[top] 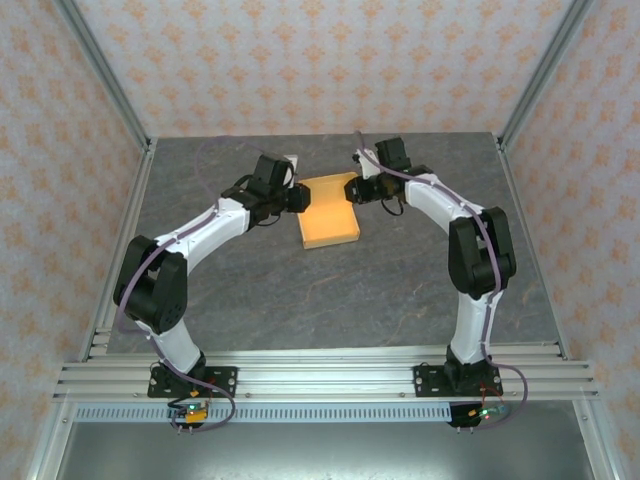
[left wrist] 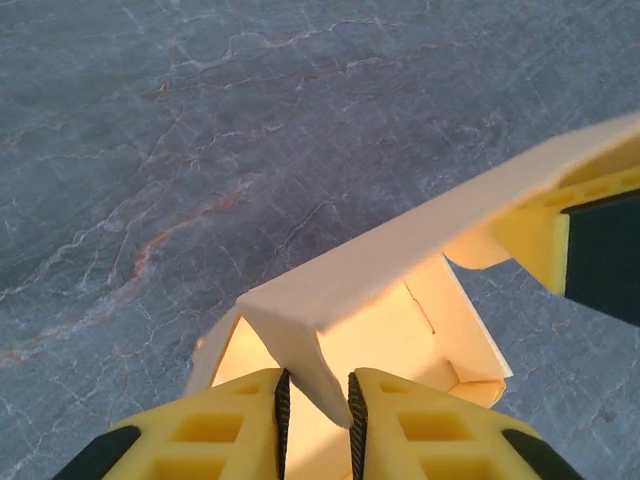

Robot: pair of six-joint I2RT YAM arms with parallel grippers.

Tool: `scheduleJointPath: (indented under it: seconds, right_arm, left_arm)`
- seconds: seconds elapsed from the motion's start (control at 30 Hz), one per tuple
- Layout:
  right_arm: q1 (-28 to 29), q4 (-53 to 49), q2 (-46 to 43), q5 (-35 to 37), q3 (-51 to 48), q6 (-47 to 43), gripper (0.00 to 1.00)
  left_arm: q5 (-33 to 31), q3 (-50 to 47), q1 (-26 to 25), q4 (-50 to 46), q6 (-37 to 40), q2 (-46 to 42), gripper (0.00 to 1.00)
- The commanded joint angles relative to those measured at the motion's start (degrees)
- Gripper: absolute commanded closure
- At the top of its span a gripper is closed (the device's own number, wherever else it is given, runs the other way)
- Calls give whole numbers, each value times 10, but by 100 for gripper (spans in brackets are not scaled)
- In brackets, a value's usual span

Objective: Fold the paper box

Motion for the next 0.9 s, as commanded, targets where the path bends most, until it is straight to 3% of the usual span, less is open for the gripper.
scheduleJointPath:
  seconds: [0.0, 0.37, 0.6, 0.87]
  right_arm:
    - [27, 36, -48, 63, -46, 70, 78]
    - [50, 150, -132, 109, -205, 85, 82]
    - [50, 141, -149, 115, -205, 80, 83]
    - [50, 125, -139, 116, -184, 77, 84]
  left_arm:
    - [-24, 11, -13, -10, -33, 1, 76]
    - [-2, -75, -23, 70, -165, -12, 72]
    - [-53, -30, -23, -20, -71, -47, 37]
    - [-105, -11, -22, -58, -7, -58, 30]
